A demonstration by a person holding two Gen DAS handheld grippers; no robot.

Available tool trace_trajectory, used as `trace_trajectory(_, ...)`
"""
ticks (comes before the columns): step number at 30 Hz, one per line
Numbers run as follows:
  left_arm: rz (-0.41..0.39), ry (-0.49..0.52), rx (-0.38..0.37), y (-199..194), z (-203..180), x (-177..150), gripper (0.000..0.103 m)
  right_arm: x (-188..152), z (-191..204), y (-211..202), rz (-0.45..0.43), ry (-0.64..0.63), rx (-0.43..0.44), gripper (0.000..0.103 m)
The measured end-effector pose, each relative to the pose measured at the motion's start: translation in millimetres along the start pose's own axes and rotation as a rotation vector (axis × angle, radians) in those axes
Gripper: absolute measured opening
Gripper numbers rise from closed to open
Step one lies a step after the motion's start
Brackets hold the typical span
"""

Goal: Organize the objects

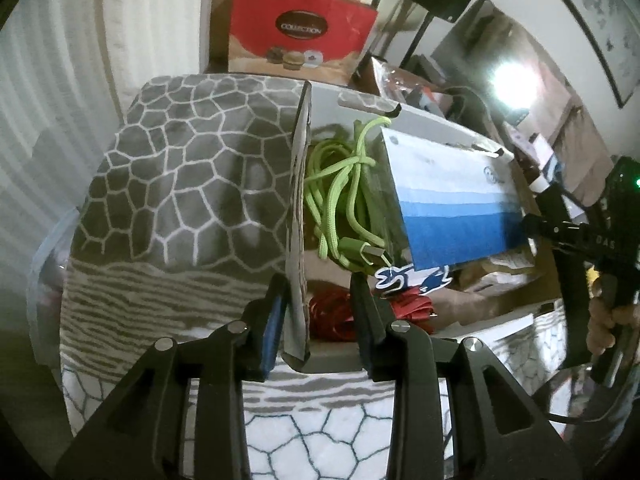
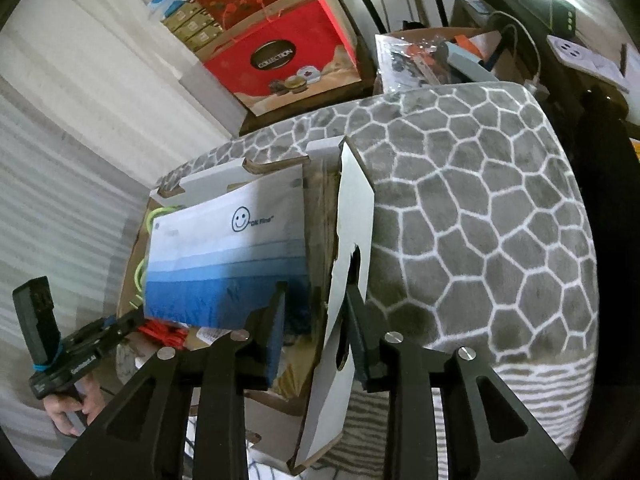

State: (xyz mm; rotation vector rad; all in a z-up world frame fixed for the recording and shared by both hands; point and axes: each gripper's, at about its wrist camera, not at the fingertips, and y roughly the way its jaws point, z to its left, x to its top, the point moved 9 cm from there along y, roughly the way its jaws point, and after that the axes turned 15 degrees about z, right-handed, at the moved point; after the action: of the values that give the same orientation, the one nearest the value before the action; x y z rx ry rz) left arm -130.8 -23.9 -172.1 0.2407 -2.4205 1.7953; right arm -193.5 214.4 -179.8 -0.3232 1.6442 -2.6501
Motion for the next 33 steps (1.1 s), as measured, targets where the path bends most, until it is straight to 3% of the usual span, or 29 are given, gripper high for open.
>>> trace_trajectory(4, -0.038, -0.016, -0.027, -17, 7, 7, 0.045, -1, -2, -24, -0.059, 0.008, -0.127, 0.054)
trace_trajectory(8, -0.095, -0.009, 0.017, -37, 13, 17, 0.046, 6, 14, -54, -0.160, -0.022, -0.136, 0.058)
trace_trajectory(12, -0.110, 0.025, 0.000, -49, 3, 26, 0.046, 19, 27, -54, -0.194, -0.064, -0.170, 0.059)
trace_trajectory(17, -0.063, 0.111, -0.052, -47, -25, 36, 0.046, 22, 39, -27, -0.150, -0.063, -0.053, 0.056)
trace_trajectory(23, 0.040, 0.162, -0.073, -18, -49, 44, 0.046, 21, 41, 1, -0.093, -0.070, -0.106, 0.052)
trace_trajectory(29, 0.102, 0.208, 0.034, 13, -57, 54, 0.046, 10, 41, 13, -0.058, -0.071, -0.151, 0.054)
trace_trajectory(33, 0.100, 0.208, 0.043, 19, -60, 62, 0.046, 3, 44, 19, -0.029, -0.067, -0.162, 0.060)
